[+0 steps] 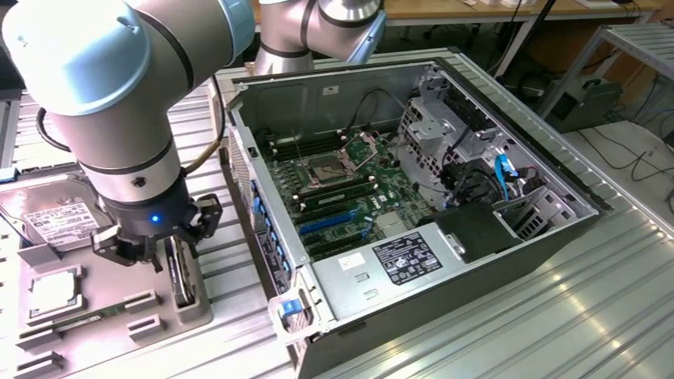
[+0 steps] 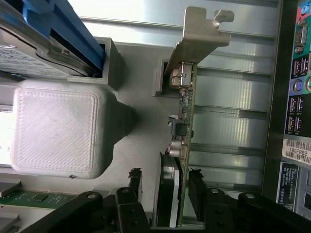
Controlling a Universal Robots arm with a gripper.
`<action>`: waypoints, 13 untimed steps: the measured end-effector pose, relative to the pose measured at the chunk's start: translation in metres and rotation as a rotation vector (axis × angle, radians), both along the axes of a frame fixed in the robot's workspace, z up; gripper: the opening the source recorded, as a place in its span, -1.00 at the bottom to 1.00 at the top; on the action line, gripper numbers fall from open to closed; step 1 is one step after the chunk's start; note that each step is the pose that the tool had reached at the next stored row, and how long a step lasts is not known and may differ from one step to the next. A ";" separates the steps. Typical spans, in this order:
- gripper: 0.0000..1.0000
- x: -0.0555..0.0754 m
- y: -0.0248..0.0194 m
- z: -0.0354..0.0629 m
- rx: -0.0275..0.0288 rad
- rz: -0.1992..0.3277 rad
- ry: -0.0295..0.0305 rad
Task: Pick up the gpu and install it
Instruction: 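Pick up the gpu and move the gpu toward the slot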
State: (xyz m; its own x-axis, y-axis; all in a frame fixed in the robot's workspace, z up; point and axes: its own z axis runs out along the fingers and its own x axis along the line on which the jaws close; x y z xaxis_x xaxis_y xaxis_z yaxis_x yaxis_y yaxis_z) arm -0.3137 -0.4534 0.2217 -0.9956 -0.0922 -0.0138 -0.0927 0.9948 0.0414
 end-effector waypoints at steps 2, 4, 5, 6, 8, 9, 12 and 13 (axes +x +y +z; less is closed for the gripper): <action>0.00 0.000 0.0000 0.0000 0.0000 0.000 0.0000; -0.15 0.000 0.0000 0.0000 0.0000 0.000 0.0000; -0.15 0.000 0.0000 0.0000 0.0000 0.000 0.0000; -0.15 0.000 0.0000 0.0000 0.0000 0.000 0.0000; -0.15 0.000 0.0000 0.0000 0.0000 0.000 0.0000; -0.15 0.000 0.0000 0.0000 0.0000 0.000 0.0000; -0.15 0.000 0.0000 0.0000 0.0000 0.000 0.0000; -0.15 0.000 0.0000 0.0000 0.0000 0.000 0.0000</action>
State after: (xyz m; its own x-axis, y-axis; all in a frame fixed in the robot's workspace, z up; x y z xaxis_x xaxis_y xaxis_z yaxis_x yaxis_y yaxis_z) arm -0.3137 -0.4534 0.2217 -0.9957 -0.0921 -0.0138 -0.0926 0.9948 0.0414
